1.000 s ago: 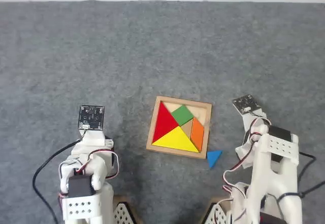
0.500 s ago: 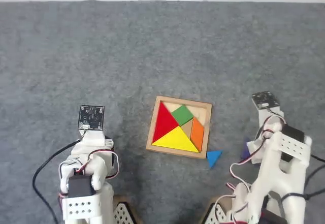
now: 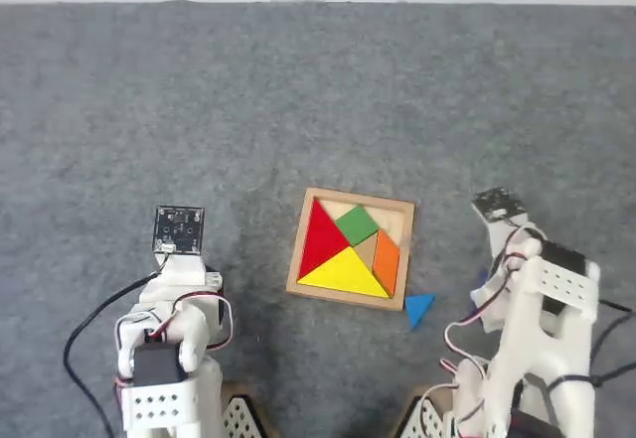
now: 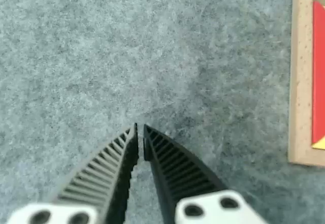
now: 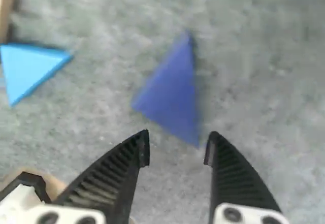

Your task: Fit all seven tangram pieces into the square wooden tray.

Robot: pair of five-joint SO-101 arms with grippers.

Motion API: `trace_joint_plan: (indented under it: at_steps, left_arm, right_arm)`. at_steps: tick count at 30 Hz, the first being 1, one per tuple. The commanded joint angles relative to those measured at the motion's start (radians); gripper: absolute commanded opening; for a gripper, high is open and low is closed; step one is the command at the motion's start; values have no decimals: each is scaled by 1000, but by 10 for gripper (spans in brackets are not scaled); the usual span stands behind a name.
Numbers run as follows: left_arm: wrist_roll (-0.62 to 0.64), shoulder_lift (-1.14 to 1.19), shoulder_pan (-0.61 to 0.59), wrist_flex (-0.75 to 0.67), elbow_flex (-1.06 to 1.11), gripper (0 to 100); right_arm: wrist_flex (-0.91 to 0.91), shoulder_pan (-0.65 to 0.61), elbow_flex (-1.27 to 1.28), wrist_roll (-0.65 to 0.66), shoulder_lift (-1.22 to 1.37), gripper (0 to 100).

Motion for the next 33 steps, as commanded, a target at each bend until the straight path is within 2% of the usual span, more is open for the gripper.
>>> trace_joint_plan:
  at_steps: [1,8,11,17,24,28,33]
  left_arm:
    - [17,-18,-5,3,-13,18]
    - [17,-18,-5,3,-13,18]
    - [17,-18,-5,3,-13,18]
    - [17,-18,-5,3,-13,18]
    - [17,-18,-5,3,-13,18]
    - [17,-18,-5,3,-13,18]
    - [17,-18,-5,3,-13,18]
  right_arm:
    - [-68,-38,48,11,-13,195]
    - [-70,-38,68,-26,-12,259]
    - [-71,-38,68,-23,-12,254]
    - [-77,-38,68,-23,-12,89]
    - [-79,-47,38,-32,-13,76]
    - [-47,-107,-41,-109,-13,76]
    - [-21,-278,-130,-239,-12,79]
